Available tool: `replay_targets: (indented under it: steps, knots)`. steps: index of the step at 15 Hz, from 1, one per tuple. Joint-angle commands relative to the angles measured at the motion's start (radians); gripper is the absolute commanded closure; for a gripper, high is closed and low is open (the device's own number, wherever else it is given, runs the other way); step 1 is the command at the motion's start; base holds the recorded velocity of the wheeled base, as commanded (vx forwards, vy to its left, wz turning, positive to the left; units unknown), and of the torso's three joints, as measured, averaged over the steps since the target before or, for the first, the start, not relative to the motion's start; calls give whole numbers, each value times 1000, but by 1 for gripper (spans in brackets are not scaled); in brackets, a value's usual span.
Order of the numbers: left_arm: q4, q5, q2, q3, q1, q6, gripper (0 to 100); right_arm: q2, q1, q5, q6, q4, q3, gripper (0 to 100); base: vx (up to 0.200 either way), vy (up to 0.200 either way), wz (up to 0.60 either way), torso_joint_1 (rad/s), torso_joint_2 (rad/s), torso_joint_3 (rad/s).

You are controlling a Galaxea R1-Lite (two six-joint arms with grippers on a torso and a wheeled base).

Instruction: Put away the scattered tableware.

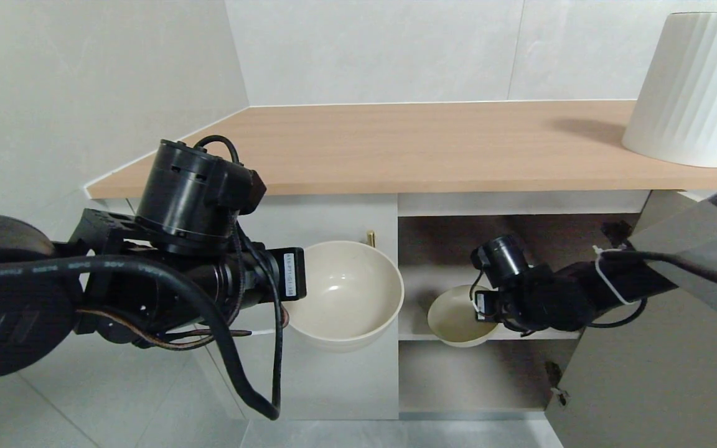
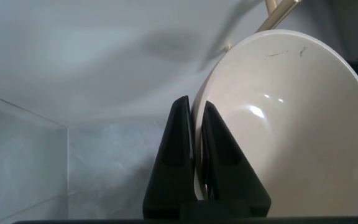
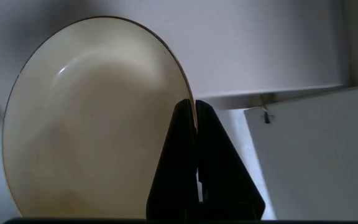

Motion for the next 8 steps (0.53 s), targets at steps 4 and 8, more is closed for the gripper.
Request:
replay_targets:
  steps: [4,8]
  knots:
    - [0,1,4,0,-1,-1,100,204,-81,-38,40,2,-160,100,0,0,0,0,0,0]
    - [0,1,13,0,-9,-1,100,273,-119,-72,43,0,-232,100,0,0,0,0,0,0]
